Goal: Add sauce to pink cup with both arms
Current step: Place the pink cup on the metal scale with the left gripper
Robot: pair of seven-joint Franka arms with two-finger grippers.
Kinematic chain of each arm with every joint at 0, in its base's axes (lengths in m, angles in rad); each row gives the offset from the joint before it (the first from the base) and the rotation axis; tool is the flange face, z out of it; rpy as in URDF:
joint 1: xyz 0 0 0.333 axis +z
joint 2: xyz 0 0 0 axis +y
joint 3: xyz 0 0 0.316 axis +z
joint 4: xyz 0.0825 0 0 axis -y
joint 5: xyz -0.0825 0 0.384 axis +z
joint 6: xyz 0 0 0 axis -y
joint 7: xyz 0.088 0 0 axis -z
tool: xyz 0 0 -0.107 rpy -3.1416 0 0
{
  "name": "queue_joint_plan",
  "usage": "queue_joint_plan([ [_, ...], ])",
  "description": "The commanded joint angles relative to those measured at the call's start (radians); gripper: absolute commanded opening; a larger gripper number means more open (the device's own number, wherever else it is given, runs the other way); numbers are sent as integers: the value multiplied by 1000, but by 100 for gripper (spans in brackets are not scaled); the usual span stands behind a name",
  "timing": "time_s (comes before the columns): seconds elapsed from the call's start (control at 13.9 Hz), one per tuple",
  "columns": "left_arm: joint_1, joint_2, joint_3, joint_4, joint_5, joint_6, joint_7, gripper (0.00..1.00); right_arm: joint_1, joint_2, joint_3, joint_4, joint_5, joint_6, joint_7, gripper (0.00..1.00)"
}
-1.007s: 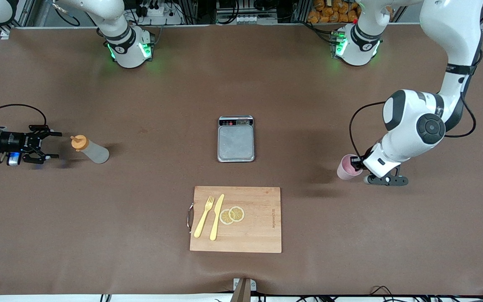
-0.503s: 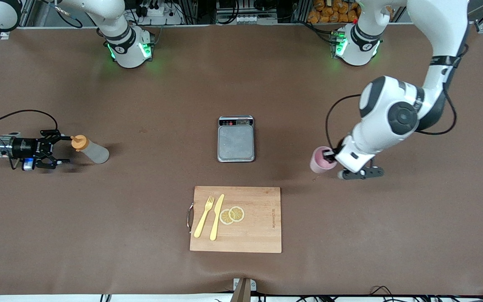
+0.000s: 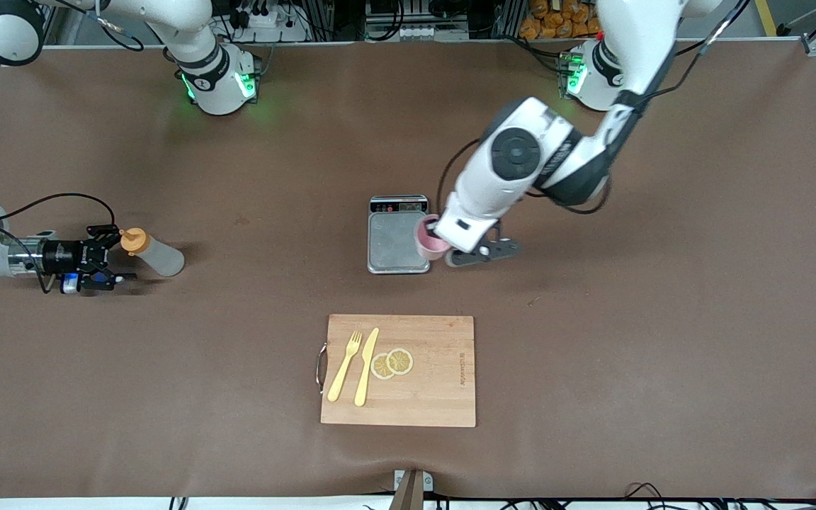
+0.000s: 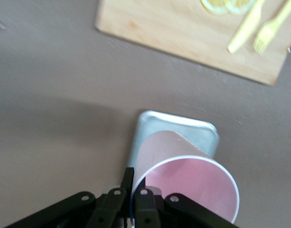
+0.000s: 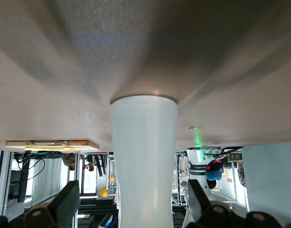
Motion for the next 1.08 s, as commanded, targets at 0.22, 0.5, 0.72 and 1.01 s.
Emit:
queue_joint_plan([
  [0.22,-165,218,87,227,91,-15,-131,0,35,30,2,15,15,-7,4,100],
  [0.5,-185,246,87,224,100,-13,-129,0,48,30,2,9,13,-7,-4,100],
  [0.72,-185,243,86,210,106,-15,-128,0,48,30,2,1,13,-13,-4,87],
  [1.01,-187,243,84,207,105,-18,-134,49,51,30,2,1,12,-30,-2,54],
])
